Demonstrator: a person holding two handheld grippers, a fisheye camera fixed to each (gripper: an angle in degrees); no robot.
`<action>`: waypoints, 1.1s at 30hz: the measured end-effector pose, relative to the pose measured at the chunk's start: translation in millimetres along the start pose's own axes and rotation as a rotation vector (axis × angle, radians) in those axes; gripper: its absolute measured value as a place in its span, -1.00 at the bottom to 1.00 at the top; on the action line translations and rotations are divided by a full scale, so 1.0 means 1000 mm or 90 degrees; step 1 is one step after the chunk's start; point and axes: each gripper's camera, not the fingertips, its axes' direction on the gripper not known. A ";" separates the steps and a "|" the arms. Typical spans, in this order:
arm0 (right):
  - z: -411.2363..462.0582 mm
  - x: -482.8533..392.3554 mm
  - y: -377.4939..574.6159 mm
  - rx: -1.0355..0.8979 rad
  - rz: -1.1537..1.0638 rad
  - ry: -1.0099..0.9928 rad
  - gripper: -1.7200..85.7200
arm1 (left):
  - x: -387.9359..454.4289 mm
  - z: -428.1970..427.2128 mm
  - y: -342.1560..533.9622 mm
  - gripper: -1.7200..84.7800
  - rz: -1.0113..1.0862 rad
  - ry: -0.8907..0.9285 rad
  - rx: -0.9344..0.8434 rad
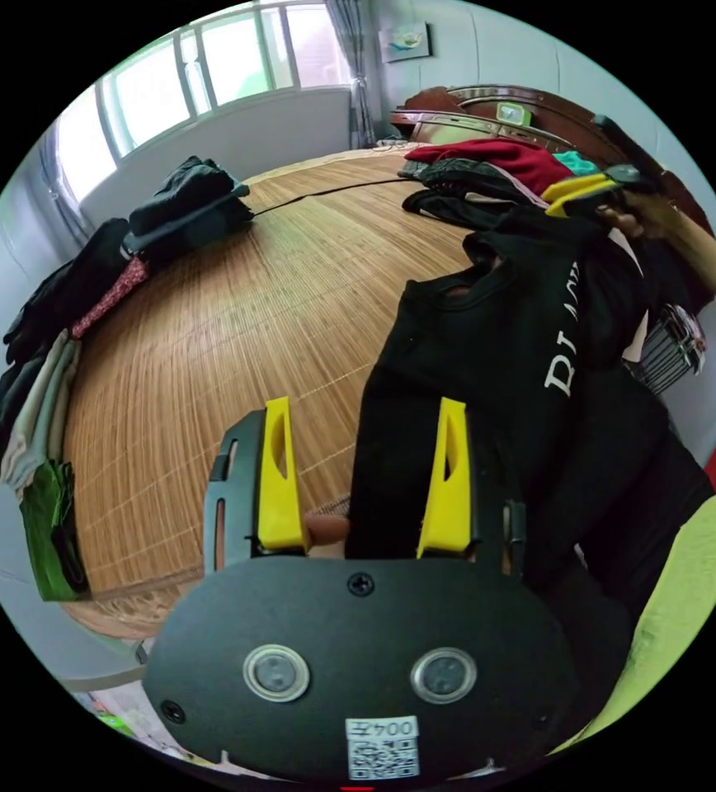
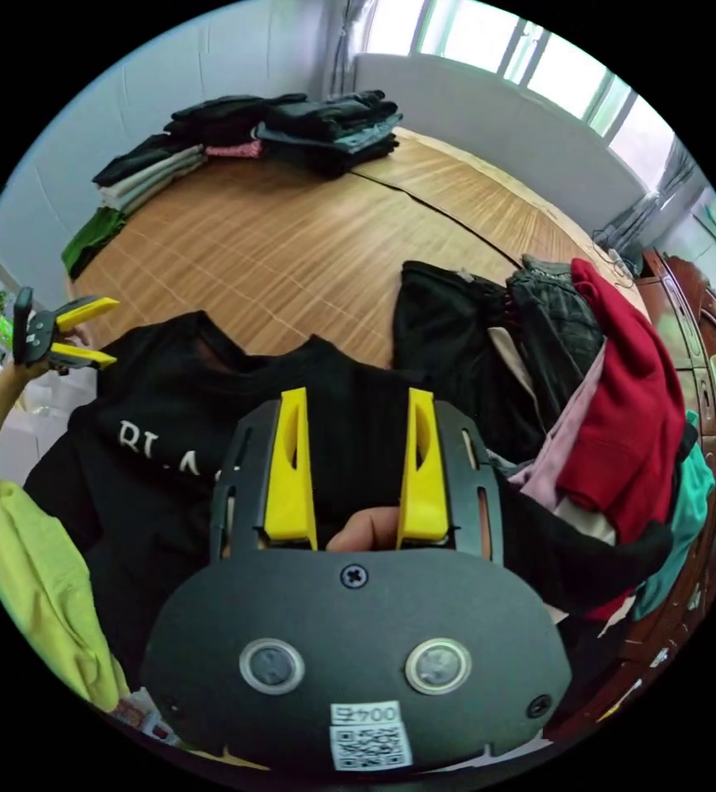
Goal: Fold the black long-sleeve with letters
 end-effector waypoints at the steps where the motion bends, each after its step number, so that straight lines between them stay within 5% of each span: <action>1: 0.009 0.012 -0.012 -0.026 0.003 -0.001 -0.55 | -0.004 0.012 -0.003 -0.43 0.015 0.035 -0.019; 6: 0.028 0.026 -0.033 -0.100 -0.003 -0.009 -0.57 | -0.001 0.059 -0.001 -0.43 0.055 0.092 -0.063; 9: 0.029 0.001 -0.015 -0.167 -0.069 0.087 -0.78 | 0.006 0.072 0.014 -0.45 0.049 0.092 -0.065; 13: -0.056 -0.041 0.045 -0.012 -0.027 0.218 -0.85 | 0.034 0.085 0.053 -0.54 0.030 0.078 -0.037; 20: -0.286 -0.108 0.241 0.372 0.278 0.286 -0.87 | 0.097 0.115 0.115 -0.64 0.003 0.025 0.009; 33: -0.403 -0.148 0.414 0.324 0.429 0.266 -0.88 | 0.261 0.165 0.249 -0.89 0.040 -0.089 0.087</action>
